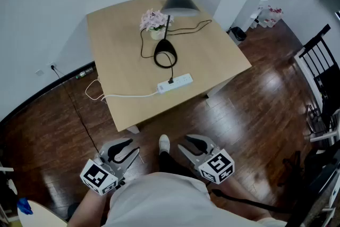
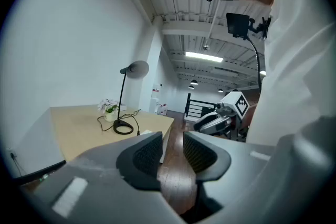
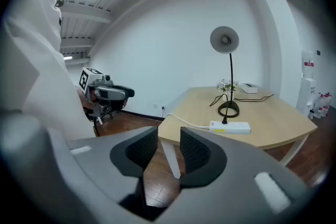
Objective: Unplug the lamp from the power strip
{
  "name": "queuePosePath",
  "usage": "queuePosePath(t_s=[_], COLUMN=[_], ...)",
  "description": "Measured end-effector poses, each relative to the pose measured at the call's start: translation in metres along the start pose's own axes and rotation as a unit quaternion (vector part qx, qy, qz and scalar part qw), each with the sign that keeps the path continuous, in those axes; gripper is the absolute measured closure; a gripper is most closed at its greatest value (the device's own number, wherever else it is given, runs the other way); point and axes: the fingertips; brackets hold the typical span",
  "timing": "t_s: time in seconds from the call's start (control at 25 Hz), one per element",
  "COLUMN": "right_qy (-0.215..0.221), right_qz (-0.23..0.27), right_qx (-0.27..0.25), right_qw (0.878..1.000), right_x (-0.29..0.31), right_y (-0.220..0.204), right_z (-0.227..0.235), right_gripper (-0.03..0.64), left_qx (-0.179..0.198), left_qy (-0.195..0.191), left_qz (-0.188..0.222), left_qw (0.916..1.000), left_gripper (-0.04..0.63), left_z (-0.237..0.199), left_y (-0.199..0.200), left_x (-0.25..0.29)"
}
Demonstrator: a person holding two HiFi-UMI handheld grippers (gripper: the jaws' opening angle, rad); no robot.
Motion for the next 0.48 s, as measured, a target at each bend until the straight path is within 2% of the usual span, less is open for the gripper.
queuePosePath(t_s=[0.28,0.48], right_qy=[0.011,-0.003], right_qz=[-0.003,-0.026], right_qx=[-0.048,-0.047], right_qw=[0.999,0.999], right_x=[0.073,0.124], right_y=[0.039,0.029], right_z=[0.106,0.142], right_gripper=[0.503,0.543], left_qx=[0.005,-0.01], left_qy=[0.013,-0.004], left_qz=[-0.014,-0.046], left_qw=[0.9998,0.9989], left_gripper=[0.463,0.463], left_z=[-0.094,-0.144], left_y=[0.038,0.03], left_x=[0.088,0.137])
Point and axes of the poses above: the fingertips, and each gripper's own axes: x forward along the fingers, z to its right, y out of its top, and after that the axes turned 15 degrees about -y, right-handed
